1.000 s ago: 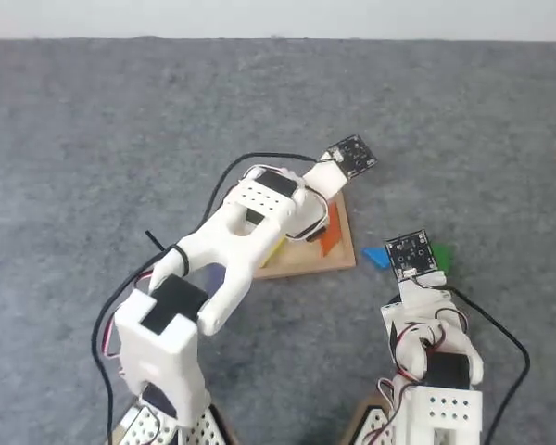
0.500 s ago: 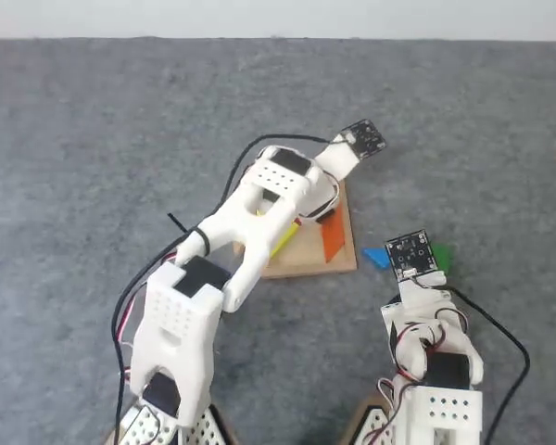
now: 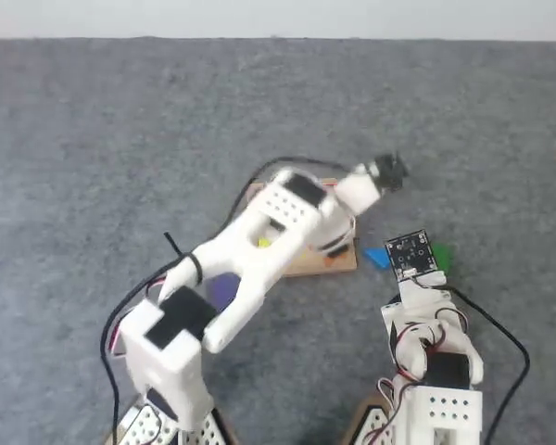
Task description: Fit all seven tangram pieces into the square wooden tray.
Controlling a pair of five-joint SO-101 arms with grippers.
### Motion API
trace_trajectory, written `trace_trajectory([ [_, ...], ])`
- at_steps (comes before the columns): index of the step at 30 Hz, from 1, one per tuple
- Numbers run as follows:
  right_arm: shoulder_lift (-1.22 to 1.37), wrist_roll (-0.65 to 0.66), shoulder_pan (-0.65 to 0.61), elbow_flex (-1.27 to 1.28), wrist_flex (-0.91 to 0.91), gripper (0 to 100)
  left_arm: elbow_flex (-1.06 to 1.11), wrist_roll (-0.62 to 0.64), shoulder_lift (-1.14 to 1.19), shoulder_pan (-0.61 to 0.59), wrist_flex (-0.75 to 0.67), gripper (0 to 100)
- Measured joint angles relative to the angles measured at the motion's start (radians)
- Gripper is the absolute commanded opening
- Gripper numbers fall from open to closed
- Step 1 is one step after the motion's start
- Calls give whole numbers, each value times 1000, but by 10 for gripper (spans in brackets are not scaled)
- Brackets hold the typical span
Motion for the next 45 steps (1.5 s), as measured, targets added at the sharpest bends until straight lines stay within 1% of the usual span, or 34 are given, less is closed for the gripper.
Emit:
trace_trajectory([
  [5, 0, 0, 0, 0, 0, 8, 94, 6, -23, -11, -43, 177],
  [15, 0, 0, 0, 0, 0, 8, 94, 0, -11, -37, -98, 177],
  [18, 0, 0, 0, 0, 0, 8, 54, 0, 52, -37, -101, 177],
  [24, 0, 0, 0, 0, 0, 8, -101, 5, 167, -61, -103, 177],
  [30, 0, 0, 0, 0, 0, 8, -221, 0, 239, -63, -68, 177],
  [38, 0, 0, 0, 0, 0, 8, -238, 14, 241, -64, -57, 177],
  [45, 0, 0, 0, 0, 0, 8, -229, 32, 124, -63, 15, 156],
])
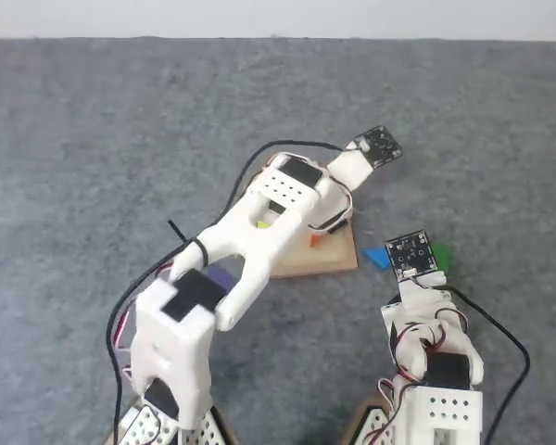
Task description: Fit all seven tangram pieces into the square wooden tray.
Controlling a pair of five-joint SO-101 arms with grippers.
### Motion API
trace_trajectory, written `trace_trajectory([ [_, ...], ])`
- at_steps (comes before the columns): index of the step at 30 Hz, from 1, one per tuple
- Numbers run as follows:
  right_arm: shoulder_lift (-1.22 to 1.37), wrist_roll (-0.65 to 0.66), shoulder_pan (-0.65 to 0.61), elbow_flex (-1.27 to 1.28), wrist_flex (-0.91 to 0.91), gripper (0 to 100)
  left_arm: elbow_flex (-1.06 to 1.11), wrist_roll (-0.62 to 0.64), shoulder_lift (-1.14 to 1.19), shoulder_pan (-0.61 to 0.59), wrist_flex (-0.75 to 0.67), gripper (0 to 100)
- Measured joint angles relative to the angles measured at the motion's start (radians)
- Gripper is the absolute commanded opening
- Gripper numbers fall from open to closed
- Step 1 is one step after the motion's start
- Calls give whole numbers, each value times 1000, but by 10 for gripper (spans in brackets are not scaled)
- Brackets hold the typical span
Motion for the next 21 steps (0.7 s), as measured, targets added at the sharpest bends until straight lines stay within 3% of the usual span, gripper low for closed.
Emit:
trace_trajectory([
  [6, 0, 0, 0, 0, 0, 8, 183, 0, -184, -8, 2, 156],
  [12, 0, 0, 0, 0, 0, 8, 384, 0, -222, -48, -48, 152],
  [21, 0, 0, 0, 0, 0, 8, 393, 54, -224, -46, -58, 149],
])
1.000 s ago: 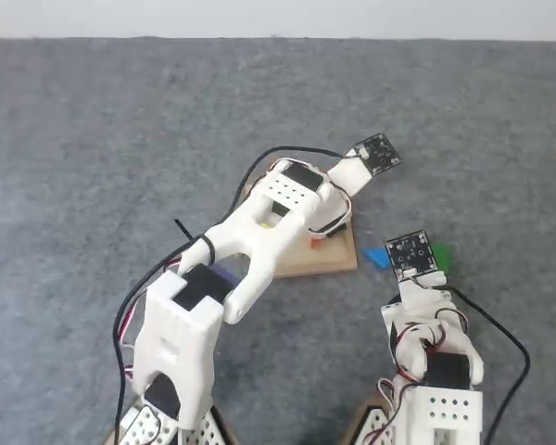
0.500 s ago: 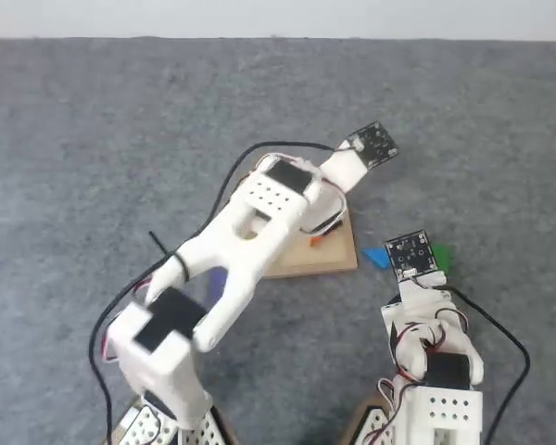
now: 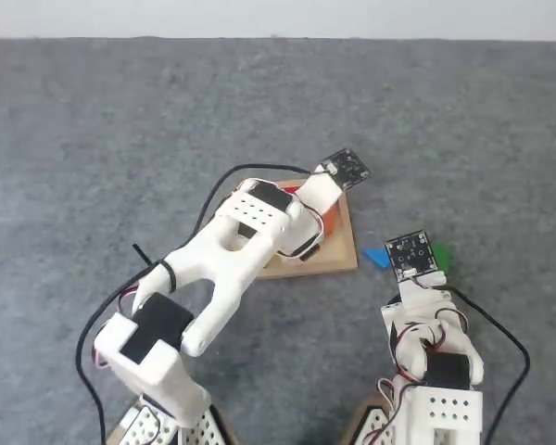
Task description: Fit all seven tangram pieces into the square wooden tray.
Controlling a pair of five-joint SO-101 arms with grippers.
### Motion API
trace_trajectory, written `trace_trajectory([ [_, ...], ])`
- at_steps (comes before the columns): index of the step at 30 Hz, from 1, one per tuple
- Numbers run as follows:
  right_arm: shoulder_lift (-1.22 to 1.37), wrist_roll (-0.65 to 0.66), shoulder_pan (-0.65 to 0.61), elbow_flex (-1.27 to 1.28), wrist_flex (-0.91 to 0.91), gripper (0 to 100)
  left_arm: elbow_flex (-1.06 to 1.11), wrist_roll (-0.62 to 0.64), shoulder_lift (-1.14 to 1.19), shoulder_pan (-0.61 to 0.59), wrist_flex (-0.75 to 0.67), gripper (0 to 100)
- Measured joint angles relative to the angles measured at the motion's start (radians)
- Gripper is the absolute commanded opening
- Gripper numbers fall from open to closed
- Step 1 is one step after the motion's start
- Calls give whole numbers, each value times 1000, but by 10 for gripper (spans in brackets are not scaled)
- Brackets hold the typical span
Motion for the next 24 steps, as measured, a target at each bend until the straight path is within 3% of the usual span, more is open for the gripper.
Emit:
trace_trajectory([
  [7, 0, 0, 0, 0, 0, 8, 0, 84, 0, 57, 0, 14],
  [16, 0, 0, 0, 0, 0, 8, -144, 124, 170, 64, -2, 14],
  [24, 0, 0, 0, 0, 0, 8, -393, 124, 331, 66, 106, 15],
])
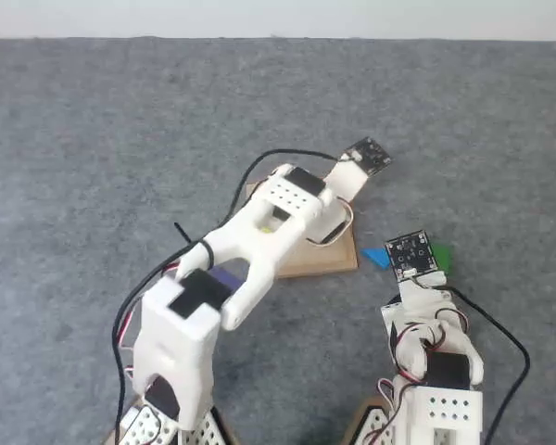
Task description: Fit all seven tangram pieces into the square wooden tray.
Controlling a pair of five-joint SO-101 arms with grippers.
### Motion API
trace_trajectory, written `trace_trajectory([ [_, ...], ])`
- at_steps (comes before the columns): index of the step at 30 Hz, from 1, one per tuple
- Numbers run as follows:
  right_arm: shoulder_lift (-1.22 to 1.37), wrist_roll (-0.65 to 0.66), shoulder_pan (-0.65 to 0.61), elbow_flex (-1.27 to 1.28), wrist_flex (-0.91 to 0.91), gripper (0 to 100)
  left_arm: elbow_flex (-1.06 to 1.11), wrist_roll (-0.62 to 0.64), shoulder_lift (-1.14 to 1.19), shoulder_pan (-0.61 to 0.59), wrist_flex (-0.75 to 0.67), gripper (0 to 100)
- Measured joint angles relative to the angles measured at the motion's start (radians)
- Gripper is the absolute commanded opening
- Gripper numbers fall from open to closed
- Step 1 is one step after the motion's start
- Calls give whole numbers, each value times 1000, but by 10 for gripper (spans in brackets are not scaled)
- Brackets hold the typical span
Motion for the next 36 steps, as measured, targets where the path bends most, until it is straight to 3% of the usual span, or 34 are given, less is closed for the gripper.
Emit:
trace_trajectory([
  [7, 0, 0, 0, 0, 0, 8, -187, 0, 114, -3, 38, 14],
  [11, 0, 0, 0, 0, 0, 8, -264, -14, 127, -2, 137, 15],
  [17, 0, 0, 0, 0, 0, 8, -230, 12, -6, -32, 160, 16],
  [21, 0, 0, 0, 0, 0, 8, -77, 41, -175, -64, 123, 16],
  [30, 0, 0, 0, 0, 0, 8, 525, 55, -660, -226, -170, 17],
  [36, 0, 0, 0, 0, 0, 8, 766, 163, -821, -390, -196, 51],
])
